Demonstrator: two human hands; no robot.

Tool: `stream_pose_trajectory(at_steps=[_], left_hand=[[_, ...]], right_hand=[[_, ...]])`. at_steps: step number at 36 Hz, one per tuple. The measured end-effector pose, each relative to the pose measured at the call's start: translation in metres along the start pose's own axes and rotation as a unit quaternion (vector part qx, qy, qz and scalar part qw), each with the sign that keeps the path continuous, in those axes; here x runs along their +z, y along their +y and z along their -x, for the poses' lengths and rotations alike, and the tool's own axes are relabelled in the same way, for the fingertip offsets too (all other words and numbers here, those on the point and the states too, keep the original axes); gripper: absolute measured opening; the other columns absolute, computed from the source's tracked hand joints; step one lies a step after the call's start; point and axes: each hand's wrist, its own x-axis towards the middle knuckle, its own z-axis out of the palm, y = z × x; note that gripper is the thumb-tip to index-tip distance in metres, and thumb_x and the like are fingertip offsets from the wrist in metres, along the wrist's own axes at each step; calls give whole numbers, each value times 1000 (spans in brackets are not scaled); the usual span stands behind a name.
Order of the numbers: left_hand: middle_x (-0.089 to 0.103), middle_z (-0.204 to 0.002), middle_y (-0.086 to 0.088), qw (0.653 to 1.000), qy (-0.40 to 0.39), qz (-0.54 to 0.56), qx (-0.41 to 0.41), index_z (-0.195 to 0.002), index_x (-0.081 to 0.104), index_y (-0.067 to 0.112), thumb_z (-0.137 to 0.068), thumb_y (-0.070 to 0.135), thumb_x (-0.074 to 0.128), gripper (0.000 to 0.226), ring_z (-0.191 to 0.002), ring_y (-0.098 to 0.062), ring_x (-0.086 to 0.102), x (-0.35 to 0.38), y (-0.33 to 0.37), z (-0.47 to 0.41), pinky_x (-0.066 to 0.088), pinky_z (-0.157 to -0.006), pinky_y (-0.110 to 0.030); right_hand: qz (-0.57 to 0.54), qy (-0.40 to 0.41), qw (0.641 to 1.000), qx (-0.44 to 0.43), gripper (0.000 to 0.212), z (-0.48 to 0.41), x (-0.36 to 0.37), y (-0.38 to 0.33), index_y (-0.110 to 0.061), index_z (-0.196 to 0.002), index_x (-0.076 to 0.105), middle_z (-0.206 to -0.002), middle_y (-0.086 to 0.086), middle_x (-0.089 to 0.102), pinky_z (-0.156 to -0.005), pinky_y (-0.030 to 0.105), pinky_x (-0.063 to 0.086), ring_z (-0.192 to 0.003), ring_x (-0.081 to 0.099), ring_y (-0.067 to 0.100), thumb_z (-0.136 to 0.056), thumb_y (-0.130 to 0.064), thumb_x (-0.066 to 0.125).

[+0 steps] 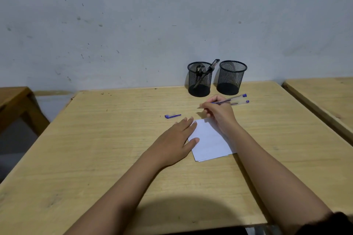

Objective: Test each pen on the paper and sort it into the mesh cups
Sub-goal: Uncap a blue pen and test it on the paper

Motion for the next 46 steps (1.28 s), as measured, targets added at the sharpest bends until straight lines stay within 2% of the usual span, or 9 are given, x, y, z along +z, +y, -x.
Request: stream_pose_trajectory(at_steps=[4,8,13,20,26,31,35,44,46], left_hand=[[-6,-158,11,1000,-15,-21,-1,-150,6,27,-96,52,26,63,-144,-5,-10,3,-2,2,0,-120,-28],[-14,-157,10,999,-21,-33,-16,-150,0,32,-90,64,27,73,-143,-4,-16,5,-1,4,-3,-119,-28],[-20,-156,9,999,-23,-32,-24,-148,-4,36,-85,71,27,79,-143,-5,-18,6,-1,4,-3,-119,-29],[-20,-156,8,998,-28,-40,-26,-149,-3,36,-85,71,26,78,-143,-5,-19,6,-2,3,-4,-118,-27],[-17,-157,7,998,-32,-43,-27,-149,-3,35,-86,70,26,78,-143,-6,-17,5,-1,3,-4,-118,-28],[-15,-158,6,998,-33,-46,-27,-149,-2,34,-86,69,25,77,-144,-6,-16,5,-1,2,-3,-118,-28],[-14,-158,6,998,-36,-48,-28,-149,-2,33,-87,68,25,77,-144,-7,-16,4,-1,2,-5,-117,-27],[-12,-159,5,998,-31,-41,-31,-150,0,32,-86,69,26,78,-144,-7,-14,6,-2,1,-3,-119,-29],[-11,-159,5,998,-29,-40,-32,-150,0,32,-86,69,26,78,-145,-7,-13,6,-2,1,-2,-119,-30]], right_hand=[[55,-14,998,-23,24,2,9,-2,-5,-73,49,-57,14,54,-41,17,45,-37,50,10,-74,9,68],[116,4,992,-45,34,1,11,4,-11,-59,42,-54,12,47,-40,21,42,-36,48,11,-71,9,67],[149,25,987,-48,39,-4,10,9,-11,-51,34,-50,7,34,-36,16,34,-34,35,6,-65,12,61],[182,1,982,-53,31,-5,9,11,-7,-55,39,-52,9,34,-37,15,35,-39,35,8,-66,11,61],[167,-18,984,-51,35,-4,10,11,-9,-55,36,-53,10,36,-37,15,36,-34,37,5,-69,12,60],[180,-22,982,-61,24,-3,11,13,-4,-60,44,-54,10,36,-38,15,38,-35,38,5,-68,12,61],[181,-18,981,-67,35,-3,12,14,-8,-53,35,-50,7,32,-38,16,35,-35,34,5,-66,14,59],[216,-4,974,-71,27,-5,14,13,-4,-53,38,-53,9,28,-40,18,30,-41,29,9,-62,12,58],[213,-5,975,-69,31,-5,14,12,-6,-51,34,-52,8,25,-39,16,28,-40,26,7,-60,14,56]])
